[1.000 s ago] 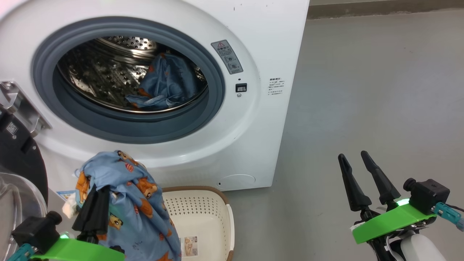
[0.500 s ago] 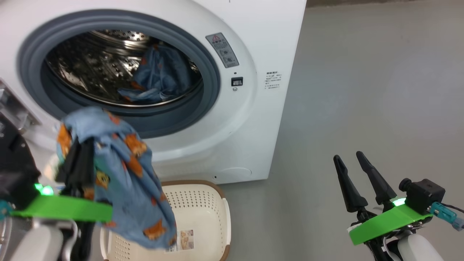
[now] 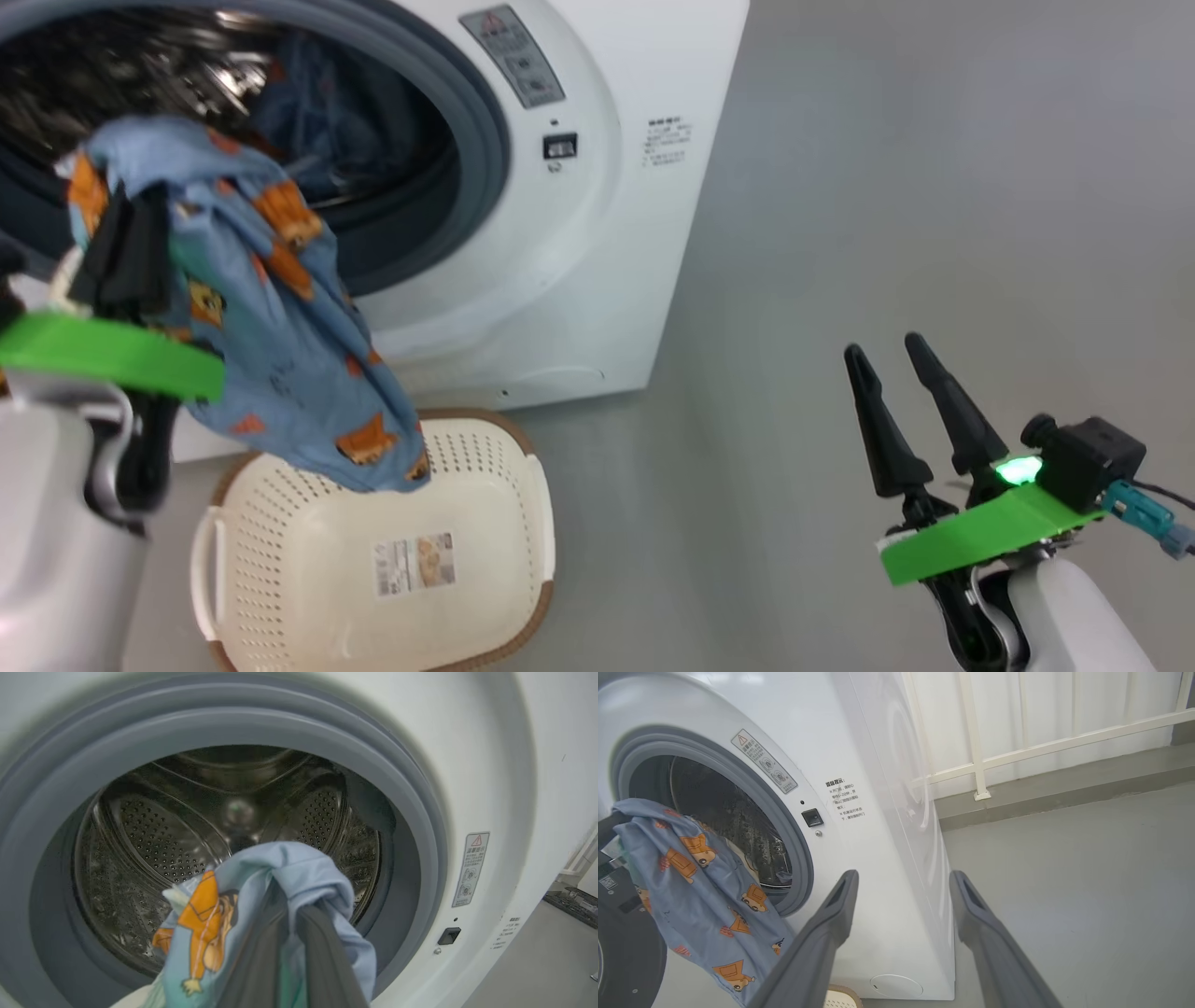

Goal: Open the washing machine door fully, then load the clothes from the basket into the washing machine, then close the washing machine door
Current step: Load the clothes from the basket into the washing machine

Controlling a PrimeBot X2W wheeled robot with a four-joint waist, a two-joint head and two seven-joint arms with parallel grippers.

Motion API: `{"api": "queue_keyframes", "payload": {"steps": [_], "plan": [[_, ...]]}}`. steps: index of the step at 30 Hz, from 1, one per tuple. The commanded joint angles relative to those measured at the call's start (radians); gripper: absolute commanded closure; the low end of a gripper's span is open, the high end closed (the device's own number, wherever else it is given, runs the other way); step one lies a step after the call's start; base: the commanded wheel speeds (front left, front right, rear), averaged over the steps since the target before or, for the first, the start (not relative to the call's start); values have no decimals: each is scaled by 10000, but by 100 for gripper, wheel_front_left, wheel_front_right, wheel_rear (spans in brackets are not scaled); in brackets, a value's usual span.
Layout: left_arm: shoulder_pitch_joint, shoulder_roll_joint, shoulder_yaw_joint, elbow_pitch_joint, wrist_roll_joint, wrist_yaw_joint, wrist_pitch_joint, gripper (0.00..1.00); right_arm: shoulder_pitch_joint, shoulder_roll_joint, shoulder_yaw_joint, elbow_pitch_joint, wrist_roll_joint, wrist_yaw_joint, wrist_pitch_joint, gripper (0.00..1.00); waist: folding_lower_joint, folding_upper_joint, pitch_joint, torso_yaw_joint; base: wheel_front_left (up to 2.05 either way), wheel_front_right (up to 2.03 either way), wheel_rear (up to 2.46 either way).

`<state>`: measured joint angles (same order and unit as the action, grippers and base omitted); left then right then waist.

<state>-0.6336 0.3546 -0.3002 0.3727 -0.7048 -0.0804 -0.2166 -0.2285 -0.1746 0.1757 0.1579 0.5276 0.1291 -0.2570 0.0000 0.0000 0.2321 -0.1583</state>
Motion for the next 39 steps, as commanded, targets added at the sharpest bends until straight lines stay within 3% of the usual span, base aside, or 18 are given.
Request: {"api": "queue_keyframes", "payload": {"steps": [1, 15, 29, 39], "plan": [[-649, 502, 268, 25, 136, -157, 0, 100, -262, 52, 149, -316, -122, 16, -48, 0, 0, 0, 705, -442, 0, 0, 0], [-4007, 724, -537, 3423, 308, -491, -254, 100, -819, 650, -27, -726, -351, 16, -48, 0, 0, 0, 2845, -1342, 0, 0, 0], [-6440, 1314, -1621, 5067, -12, -501, -339, 100, -857, 985, -115, -898, -429, 16, -48, 0, 0, 0, 4037, -1950, 0, 0, 0], [-7916, 1391, -1762, 6089, 158, -501, -418, 100, -895, 1028, 21, -911, -468, 16, -48, 0, 0, 0, 4444, -2190, 0, 0, 0]]}}
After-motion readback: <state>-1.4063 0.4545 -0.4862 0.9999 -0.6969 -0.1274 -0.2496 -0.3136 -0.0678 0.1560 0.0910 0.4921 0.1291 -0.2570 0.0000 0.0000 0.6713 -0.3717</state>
